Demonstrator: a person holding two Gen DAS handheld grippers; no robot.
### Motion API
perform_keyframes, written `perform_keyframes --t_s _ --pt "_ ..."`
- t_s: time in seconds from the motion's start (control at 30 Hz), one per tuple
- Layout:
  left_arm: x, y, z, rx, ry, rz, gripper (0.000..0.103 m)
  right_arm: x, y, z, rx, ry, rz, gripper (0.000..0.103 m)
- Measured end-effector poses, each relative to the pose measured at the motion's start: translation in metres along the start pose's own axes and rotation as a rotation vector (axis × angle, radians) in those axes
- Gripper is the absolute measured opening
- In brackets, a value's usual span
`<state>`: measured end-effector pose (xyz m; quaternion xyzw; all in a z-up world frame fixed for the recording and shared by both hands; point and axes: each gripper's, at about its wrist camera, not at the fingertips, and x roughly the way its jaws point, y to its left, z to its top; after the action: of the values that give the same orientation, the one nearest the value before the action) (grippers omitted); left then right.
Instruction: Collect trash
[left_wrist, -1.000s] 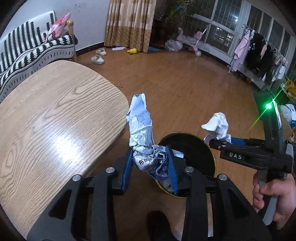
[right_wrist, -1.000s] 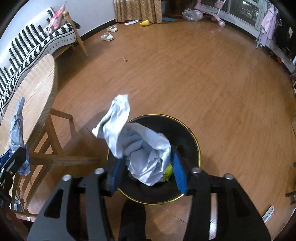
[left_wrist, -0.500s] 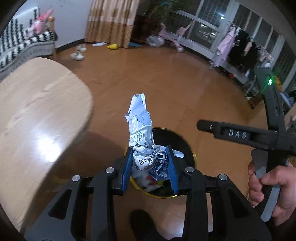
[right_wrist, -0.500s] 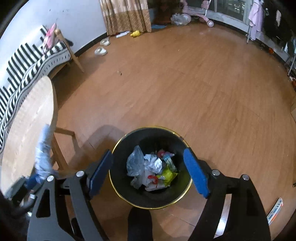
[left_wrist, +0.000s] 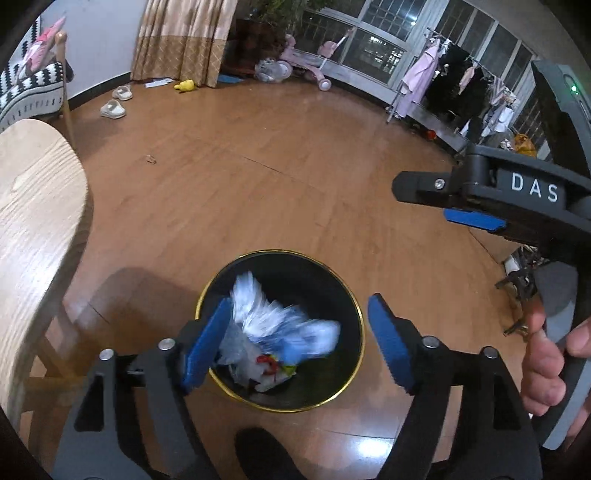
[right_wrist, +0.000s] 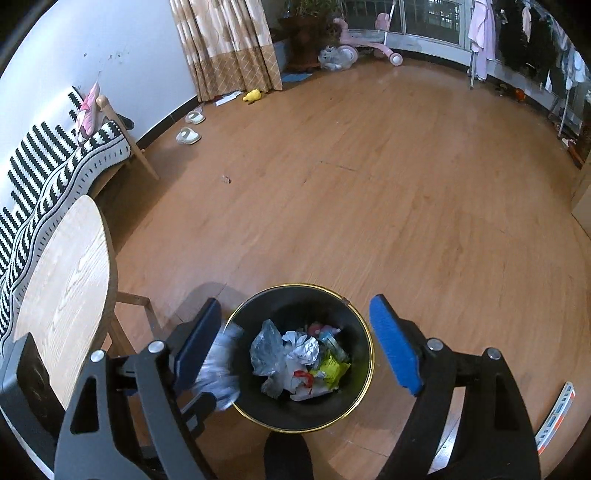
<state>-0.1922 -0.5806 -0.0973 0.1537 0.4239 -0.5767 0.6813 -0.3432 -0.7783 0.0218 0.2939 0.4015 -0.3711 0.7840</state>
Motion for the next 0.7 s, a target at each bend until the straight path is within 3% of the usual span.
perform_keyframes --t_s 0.13,0.27,0.43,0.63,0.7 --pt "-0.019 0.011 -0.002 0.010 -0.027 0.016 0.085 -0.002 0.013 0.002 -0.004 -0.005 0.013 0.080" --pt "-0.057 0.036 -0.002 -0.010 -0.062 0.102 0.089 -0.009 0.050 0.006 -0.058 -0.028 0.051 0.080" --pt "-0.138 0.095 -0.014 -0.116 -0.163 0.254 0.095 -0.018 0.139 0.005 -0.203 -0.044 0.148 0.082" --pt "-0.241 0.191 -0.063 -0.282 -0.240 0.504 0.096 -0.029 0.271 -0.020 -0.403 -0.048 0.292 0.083" --pt "-0.272 0.218 -0.081 -0.330 -0.250 0.552 0.096 -0.032 0.316 -0.033 -0.457 -0.039 0.343 0.083"
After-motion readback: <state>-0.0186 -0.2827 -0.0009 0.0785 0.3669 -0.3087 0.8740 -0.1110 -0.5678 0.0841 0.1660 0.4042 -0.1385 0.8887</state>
